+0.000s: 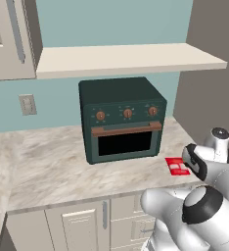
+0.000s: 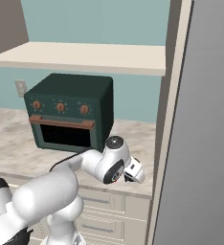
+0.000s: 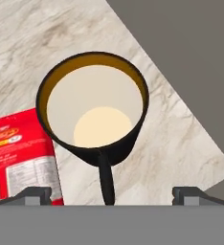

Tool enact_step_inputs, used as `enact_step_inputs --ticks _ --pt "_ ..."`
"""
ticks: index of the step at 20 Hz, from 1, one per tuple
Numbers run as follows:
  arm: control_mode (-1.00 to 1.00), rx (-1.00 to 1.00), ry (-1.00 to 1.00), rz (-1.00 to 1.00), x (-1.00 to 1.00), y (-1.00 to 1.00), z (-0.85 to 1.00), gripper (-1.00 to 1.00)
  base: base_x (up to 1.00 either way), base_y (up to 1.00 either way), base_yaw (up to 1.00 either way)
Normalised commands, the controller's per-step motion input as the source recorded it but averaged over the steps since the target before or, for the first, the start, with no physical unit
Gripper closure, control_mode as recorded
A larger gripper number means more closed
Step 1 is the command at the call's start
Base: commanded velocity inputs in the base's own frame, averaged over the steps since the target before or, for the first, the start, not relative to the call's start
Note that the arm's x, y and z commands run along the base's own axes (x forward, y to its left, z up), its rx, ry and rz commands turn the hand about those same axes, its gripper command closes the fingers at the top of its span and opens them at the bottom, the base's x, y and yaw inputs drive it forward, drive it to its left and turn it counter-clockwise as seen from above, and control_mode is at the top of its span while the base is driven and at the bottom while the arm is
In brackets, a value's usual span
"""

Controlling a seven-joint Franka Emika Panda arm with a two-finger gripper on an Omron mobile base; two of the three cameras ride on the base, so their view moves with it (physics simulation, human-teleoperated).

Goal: Pick the mug from the counter and place it inside the microwave. Then close the microwave.

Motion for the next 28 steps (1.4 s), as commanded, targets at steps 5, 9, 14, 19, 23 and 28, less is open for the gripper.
enact_step_inputs --ticks 5,9,14,19,23,28 --pt "-1.0 0.0 0.01 0.0 0.0 0.0 -0.2 -1.0 0.0 0.0 0.0" --pt "-1.0 0.0 0.01 0.0 0.0 0.0 -0.16 -1.0 0.0 0.0 0.0" --pt "-1.0 0.0 0.0 0.0 0.19 0.0 -0.1 -1.0 0.0 0.0 0.0" --pt "-1.0 0.0 0.0 0.0 0.24 0.0 -0.02 -1.0 0.0 0.0 0.0" --pt "-1.0 0.0 0.0 0.0 -0.06 0.0 -0.01 -1.0 0.0 0.0 0.0" --pt "-1.0 0.0 0.0 0.0 -0.01 0.0 0.0 -1.0 0.0 0.0 0.0"
